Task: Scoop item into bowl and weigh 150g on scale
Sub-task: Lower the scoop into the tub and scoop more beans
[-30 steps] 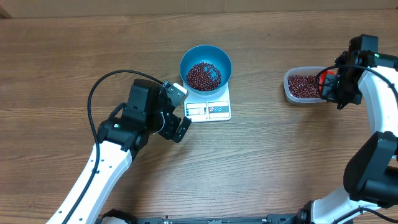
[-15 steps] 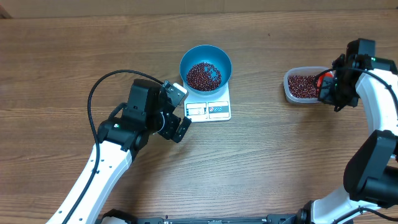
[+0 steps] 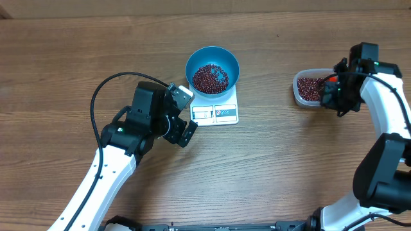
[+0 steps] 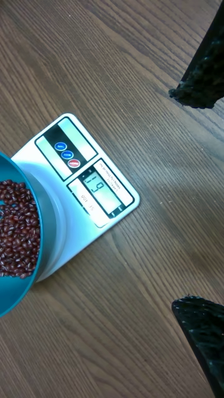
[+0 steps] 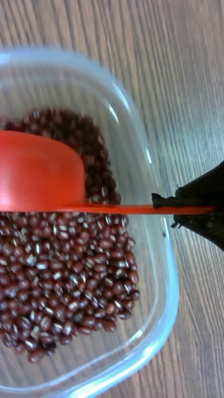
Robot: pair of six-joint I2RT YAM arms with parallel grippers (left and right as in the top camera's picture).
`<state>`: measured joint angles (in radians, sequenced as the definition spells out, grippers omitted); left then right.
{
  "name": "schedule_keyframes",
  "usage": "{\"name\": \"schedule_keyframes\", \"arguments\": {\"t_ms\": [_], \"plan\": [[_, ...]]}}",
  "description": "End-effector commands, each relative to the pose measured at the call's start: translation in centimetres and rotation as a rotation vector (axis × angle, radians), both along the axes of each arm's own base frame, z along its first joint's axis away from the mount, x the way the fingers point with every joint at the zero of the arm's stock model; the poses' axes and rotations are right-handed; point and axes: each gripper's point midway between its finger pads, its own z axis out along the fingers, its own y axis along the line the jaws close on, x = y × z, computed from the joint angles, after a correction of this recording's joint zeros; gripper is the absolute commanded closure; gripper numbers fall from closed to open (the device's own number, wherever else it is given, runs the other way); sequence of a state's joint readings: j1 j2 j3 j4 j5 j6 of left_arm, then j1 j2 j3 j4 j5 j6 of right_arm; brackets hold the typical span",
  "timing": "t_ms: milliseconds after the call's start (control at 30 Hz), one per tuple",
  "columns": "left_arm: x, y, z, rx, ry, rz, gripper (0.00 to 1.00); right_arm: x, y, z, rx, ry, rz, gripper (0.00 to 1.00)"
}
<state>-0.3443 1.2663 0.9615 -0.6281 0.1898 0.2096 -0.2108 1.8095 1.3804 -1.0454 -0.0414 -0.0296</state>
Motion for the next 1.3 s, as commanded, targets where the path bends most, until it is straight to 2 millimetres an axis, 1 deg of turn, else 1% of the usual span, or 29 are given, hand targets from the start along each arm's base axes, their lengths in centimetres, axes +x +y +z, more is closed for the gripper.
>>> {"name": "schedule_keyframes", "arguments": {"t_ms": [0, 133, 233, 400, 567, 733, 833, 967, 1100, 1267], "plan": [[0.1, 0.2, -0.3, 0.002, 0.010, 0.016, 0.00, -0.3, 1.1, -0.7, 0.012, 0.012, 0.028, 0.96], [0.1, 0.2, -0.3, 0.002, 0.010, 0.017, 0.00, -0.3, 2.1, -0.9, 0.022, 0.016, 0.056, 0.96], [0.1, 0.2, -0.3, 0.002, 0.010, 0.017, 0.00, 0.0, 3.7, -0.7, 0.079, -0.004, 0.127, 0.96], [0.1, 0.2, -0.3, 0.002, 0.010, 0.017, 0.00, 0.3, 5.4, -0.4, 0.161, -0.031, 0.174, 0.96], [0.1, 0.2, -0.3, 0.002, 0.010, 0.017, 0.01, 0.3, 6.5, -0.1, 0.223, -0.046, 0.207, 0.96], [0.1, 0.2, -0.3, 0.002, 0.010, 0.016, 0.00, 0.2, 6.8, 0.0, 0.243, -0.044, 0.209, 0.96], [0.1, 0.2, -0.3, 0.002, 0.010, 0.017, 0.01, 0.3, 7.2, 0.3, 0.294, -0.056, 0.206, 0.96], [0.1, 0.2, -0.3, 0.002, 0.010, 0.016, 0.01, 0.4, 6.8, 0.9, 0.381, -0.083, 0.164, 0.96], [0.1, 0.2, -0.3, 0.002, 0.010, 0.016, 0.00, 0.4, 5.7, 1.7, 0.471, -0.115, 0.104, 0.96], [0.1, 0.2, -0.3, 0.002, 0.010, 0.017, 0.01, 0.2, 4.1, 2.1, 0.519, -0.133, 0.031, 0.96]]}}
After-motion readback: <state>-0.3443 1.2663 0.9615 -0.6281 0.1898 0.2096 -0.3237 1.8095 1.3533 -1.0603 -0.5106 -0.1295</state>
